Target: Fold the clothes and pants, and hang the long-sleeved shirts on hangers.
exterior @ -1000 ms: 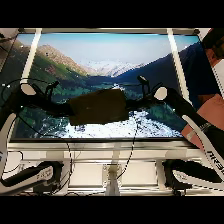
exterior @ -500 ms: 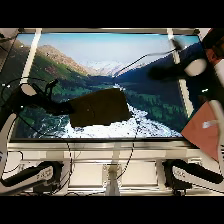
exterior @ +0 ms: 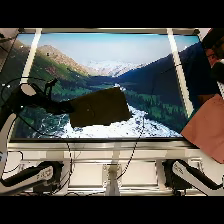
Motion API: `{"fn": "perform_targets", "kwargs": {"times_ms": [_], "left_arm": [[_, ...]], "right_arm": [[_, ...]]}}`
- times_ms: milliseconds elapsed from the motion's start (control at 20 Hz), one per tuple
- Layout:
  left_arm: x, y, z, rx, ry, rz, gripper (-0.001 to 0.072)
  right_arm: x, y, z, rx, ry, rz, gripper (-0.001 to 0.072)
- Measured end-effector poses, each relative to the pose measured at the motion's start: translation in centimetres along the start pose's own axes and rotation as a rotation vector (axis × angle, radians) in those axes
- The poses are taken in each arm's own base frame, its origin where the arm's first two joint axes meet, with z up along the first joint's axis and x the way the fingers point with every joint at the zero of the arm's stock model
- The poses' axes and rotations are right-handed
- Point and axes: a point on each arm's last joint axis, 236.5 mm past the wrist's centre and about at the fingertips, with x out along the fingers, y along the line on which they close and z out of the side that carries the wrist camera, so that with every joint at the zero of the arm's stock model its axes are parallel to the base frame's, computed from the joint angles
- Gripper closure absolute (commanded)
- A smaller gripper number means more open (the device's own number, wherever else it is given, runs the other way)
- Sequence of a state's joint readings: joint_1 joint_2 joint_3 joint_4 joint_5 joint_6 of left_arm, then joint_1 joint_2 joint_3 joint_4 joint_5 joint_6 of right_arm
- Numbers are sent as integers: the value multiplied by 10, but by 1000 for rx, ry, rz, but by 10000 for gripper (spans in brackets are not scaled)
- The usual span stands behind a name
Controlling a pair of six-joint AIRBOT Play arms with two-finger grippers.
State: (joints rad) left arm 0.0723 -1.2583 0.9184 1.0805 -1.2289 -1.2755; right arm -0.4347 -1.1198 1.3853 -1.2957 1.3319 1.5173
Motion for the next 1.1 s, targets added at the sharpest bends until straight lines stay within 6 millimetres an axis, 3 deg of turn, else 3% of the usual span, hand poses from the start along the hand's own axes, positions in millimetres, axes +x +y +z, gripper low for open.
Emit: {"fn": "perform_targets", "kwargs": {"times_ms": [100, 300, 400, 450, 500, 550, 600, 850, 1100], "left_arm": [[0, 0, 1, 0, -4, 1, 222], [0, 1, 2, 0, -10, 3, 223], [0, 1, 3, 0, -12, 4, 223], [0, 1, 3, 0, -13, 4, 223], [0, 1, 3, 0, -13, 4, 222], [0, 1, 3, 0, -13, 4, 223], [0, 0, 3, -2, -14, 1, 223], [0, -2, 4, -8, -17, -9, 223], [0, -3, 4, -10, -18, -13, 223]], "right_arm": [[29, 24, -44, -24, 139, 98, 675], [88, 99, -131, -104, 327, 333, 675], [114, 133, -164, -124, 365, 412, 673], [125, 146, -178, -133, 381, 433, 612], [136, 161, -190, -140, 391, 453, 418], [145, 173, -200, -144, 407, 469, 320], [154, 183, -208, -148, 415, 479, 320], [192, 213, -229, -149, 504, 501, 166], [218, 235, -228, -185, 605, 543, 166]]}}
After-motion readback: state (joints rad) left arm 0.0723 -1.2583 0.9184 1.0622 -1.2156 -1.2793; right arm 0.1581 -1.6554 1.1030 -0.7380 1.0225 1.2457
